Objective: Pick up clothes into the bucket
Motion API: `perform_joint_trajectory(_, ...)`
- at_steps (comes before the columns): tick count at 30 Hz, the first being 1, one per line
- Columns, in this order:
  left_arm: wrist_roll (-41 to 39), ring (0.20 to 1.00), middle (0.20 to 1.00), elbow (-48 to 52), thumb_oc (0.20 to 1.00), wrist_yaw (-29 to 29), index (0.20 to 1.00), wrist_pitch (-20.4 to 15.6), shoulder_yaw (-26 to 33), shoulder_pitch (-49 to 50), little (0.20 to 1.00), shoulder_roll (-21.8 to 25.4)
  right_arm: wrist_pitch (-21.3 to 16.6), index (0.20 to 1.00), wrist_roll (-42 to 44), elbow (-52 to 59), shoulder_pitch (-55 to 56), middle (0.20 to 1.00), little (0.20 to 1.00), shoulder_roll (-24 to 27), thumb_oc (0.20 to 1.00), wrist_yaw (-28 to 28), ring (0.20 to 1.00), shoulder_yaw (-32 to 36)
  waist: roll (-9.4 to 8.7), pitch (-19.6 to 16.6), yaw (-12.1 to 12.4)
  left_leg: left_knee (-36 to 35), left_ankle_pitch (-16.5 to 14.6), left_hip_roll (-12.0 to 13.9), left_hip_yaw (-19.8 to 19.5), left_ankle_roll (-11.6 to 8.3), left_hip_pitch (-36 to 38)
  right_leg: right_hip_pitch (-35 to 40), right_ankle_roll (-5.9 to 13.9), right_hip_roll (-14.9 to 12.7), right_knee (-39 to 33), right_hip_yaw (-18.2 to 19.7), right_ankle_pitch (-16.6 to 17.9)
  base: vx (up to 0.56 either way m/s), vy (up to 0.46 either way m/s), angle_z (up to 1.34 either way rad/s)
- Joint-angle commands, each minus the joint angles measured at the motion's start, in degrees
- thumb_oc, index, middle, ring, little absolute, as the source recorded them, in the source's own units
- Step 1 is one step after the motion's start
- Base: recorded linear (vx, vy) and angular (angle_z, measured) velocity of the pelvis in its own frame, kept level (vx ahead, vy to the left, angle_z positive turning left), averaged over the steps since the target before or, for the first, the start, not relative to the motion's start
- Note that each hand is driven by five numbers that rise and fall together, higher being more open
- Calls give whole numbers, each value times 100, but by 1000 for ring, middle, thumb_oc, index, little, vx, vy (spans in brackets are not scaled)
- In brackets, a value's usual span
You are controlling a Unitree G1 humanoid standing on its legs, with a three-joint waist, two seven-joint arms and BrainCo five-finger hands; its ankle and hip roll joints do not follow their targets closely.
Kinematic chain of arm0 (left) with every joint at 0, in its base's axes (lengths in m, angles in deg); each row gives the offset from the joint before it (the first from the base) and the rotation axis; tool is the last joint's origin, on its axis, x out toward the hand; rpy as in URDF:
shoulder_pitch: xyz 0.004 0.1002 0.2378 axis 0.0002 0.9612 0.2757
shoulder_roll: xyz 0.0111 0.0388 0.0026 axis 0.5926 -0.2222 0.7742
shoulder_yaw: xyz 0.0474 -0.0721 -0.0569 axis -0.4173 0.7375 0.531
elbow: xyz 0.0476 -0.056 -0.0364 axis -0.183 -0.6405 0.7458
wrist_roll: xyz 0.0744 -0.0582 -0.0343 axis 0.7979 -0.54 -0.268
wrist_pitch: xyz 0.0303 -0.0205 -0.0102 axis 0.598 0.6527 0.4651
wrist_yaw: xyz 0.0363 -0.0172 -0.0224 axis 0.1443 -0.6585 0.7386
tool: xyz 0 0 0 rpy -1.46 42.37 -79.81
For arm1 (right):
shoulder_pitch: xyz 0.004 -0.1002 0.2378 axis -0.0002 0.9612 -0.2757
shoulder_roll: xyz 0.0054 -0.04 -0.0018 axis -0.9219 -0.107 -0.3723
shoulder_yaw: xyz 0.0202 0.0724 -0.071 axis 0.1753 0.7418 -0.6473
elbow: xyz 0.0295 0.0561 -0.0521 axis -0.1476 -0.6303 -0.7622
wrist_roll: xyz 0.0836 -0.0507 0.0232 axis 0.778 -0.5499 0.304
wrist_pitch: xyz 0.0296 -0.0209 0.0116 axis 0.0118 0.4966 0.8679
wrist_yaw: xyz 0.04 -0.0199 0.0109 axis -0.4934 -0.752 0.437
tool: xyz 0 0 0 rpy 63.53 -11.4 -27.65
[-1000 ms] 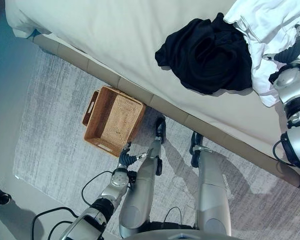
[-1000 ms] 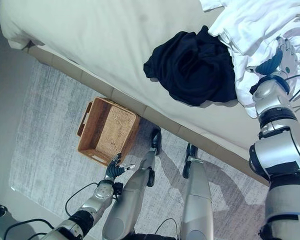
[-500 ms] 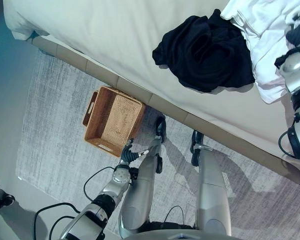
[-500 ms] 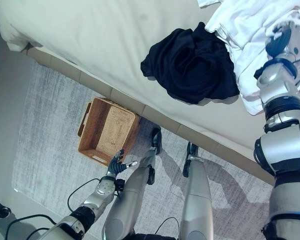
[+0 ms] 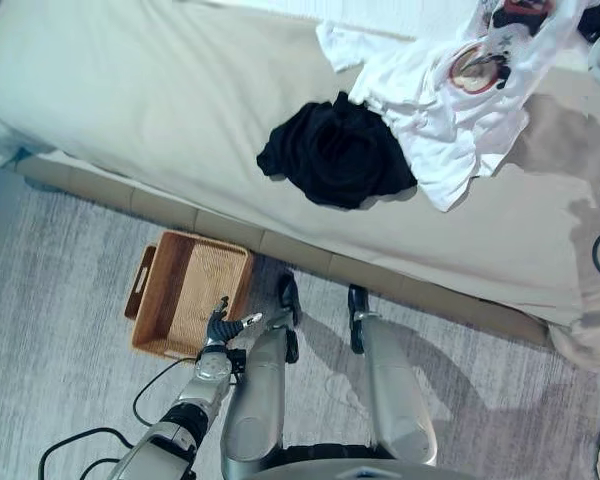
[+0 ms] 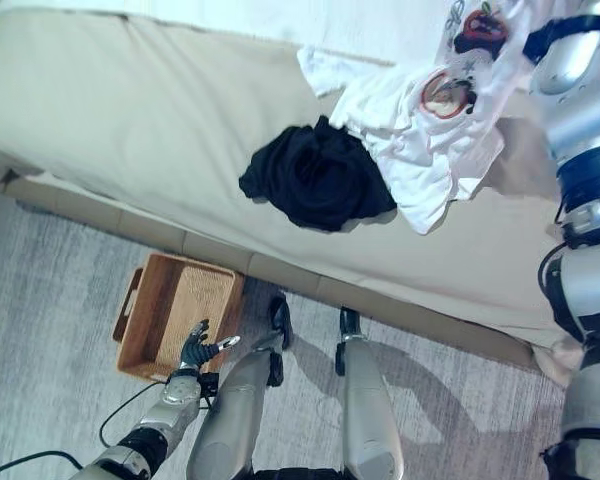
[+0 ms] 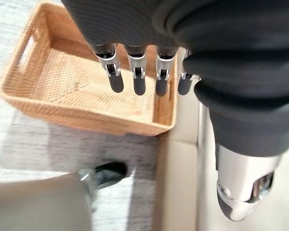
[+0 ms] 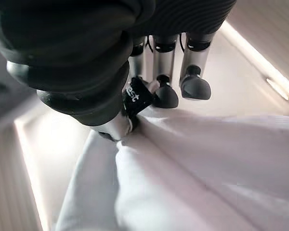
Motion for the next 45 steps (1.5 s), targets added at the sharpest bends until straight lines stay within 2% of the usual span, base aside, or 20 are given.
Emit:
perform_joint_trajectory(1, -85, 1000, 1000, -149, 1000, -103, 1000, -56, 188, 527, 1000, 203, -252, 200, -116, 390, -639, 200, 200, 336, 200, -180, 200, -279, -429, -558, 93, 458, -679, -133, -387, -40, 288, 543, 309, -104, -756, 24, 636, 48, -11, -3)
perform_joint_trajectory(2, -85, 1000, 1000, -149, 1000, -104, 1000, -56, 191, 523, 1000, 203, -253, 200, -114, 387, -648, 200, 200, 335, 200, -179, 200, -283, -430, -561, 88, 426, -639, -137, -388, -39, 286, 544, 310, -108, -791, 23, 673, 99, -15, -2)
perform_joint_trajectory(3, -54, 1000, 1000, -204, 1000, -163, 1000, -28, 236, 600, 1000, 234, -262, 200, -90, 374, -718, 200, 200, 378, 200, -119, 200, -350, -488, -774, 94, 185, -584, -131, -393, -62, 519, 807, 344, -117, -1031, -48, 734, 99, -13, 1)
perform_joint_trajectory(8, 37, 1000, 1000, -275, 1000, -323, 1000, 28, 289, 733, 1000, 293, -311, 200, 80, 163, -824, 200, 200, 354, 200, 180, 200, -446, -556, -1276, 93, -422, -374, -90, -467, -112, 1052, 1381, 395, -116, -1511, -231, 782, 104, -11, 6)
perform_joint_trajectory(10, 83, 1000, 1000, -97, 1000, -428, 1000, 1, 217, 734, 1000, 342, -307, 200, 182, 48, -811, 200, 200, 284, 200, 385, 200, -446, -575, -1563, 69, -680, -316, -83, -487, -137, 1320, 1657, 420, -102, -1723, -329, 798, 95, 11, 22)
perform_joint_trajectory(13, 47, 1000, 1000, 276, 1000, -520, 1000, -10, 173, 786, 1000, 404, -302, 200, 270, 14, -825, 200, 200, 196, 200, 537, 200, -491, -597, -1741, 39, -776, -323, -60, -465, -139, 1488, 1847, 443, -110, -1859, -374, 818, 75, 11, 18)
perform_joint_trajectory(17, -107, 1000, 1000, 1595, 1000, -781, 1000, -44, 49, 825, 1000, 736, -281, 200, 338, -105, -849, 200, 200, -74, 200, 736, 200, -596, -589, -2088, -25, -862, -387, -36, -379, -121, 1771, 2104, 485, -116, -1987, -347, 841, 101, 29, 8)
perform_joint_trajectory(20, -346, 1000, 1000, 2963, 1000, -1010, 1000, -72, 84, 820, 1000, 1129, -242, 200, 417, -374, -943, 200, 200, -200, 200, 919, 200, -740, -563, -2359, -49, -950, -431, -18, -306, -118, 1974, 2313, 504, -118, -2112, -338, 841, 108, 29, -8)
perform_joint_trajectory(27, -819, 1000, 1000, 4672, 1000, -1146, 1000, -122, 318, 19, 1000, 1725, -124, 200, 810, -1036, -1130, 200, 200, -474, 200, 1494, 200, -1163, -584, -2849, -89, -1065, -539, -10, -245, -110, 2360, 2674, 546, -132, -2257, -332, 806, 97, 18, -8)
perform_joint_trajectory(32, -624, 1000, 1000, 4830, 1000, -963, 1000, -116, 226, -718, 1000, 1889, -106, 200, 1031, -928, -919, 200, 200, -537, 200, 1772, 200, -1251, -600, -2975, -120, -1093, -580, -13, -239, -105, 2488, 2804, 545, -129, -2281, -322, 773, 47, 0, -3)
perform_joint_trajectory(36, -606, 1000, 1000, 4482, 1000, -792, 1000, -43, -82, -1627, 1000, 1842, -94, 200, 1170, -470, -510, 200, 200, -559, 200, 1927, 200, -1178, -558, -3031, -184, -1112, -589, -10, -217, -98, 2552, 2852, 557, -133, -2303, -298, 774, 19, 4, -4)
perform_joint_trajectory(38, -383, 1000, 1000, 3943, 1000, -580, 1000, 54, -400, -2400, 1000, 1748, -133, 200, 1260, 134, -183, 200, 200, -513, 200, 1960, 200, -1052, -498, -3026, -254, -1102, -598, -14, -183, -88, 2574, 2853, 567, -135, -2293, -282, 773, -1, 8, -3)
perform_joint_trajectory(41, -363, 1000, 1000, 3644, 1000, -526, 1000, 77, -541, -2662, 1000, 1668, -172, 200, 1323, 424, -24, 200, 200, -477, 200, 1988, 200, -968, -487, -3015, -269, -1092, -605, -17, -176, -82, 2582, 2855, 568, -132, -2289, -272, 771, 1, 10, -12)
perform_joint_trajectory(42, -282, 1000, 1000, 2993, 1000, -403, 1000, 167, -794, -3155, 1000, 1490, -262, 200, 1509, 832, 179, 200, 200, -464, 200, 2024, 200, -862, -452, -2992, -327, -1071, -621, -16, -158, -74, 2612, 2870, 578, -136, -2270, -253, 757, 8, 9, -10)
perform_joint_trajectory(45, -305, 1000, 1000, 2585, 1000, -387, 1000, 197, -975, -3475, 1000, 1375, -288, 200, 1583, 1118, 259, 200, 200, -440, 200, 2083, 200, -856, -430, -2970, -367, -1052, -636, -22, -133, -70, 2632, 2872, 582, -136, -2253, -220, 757, -4, 7, -7)
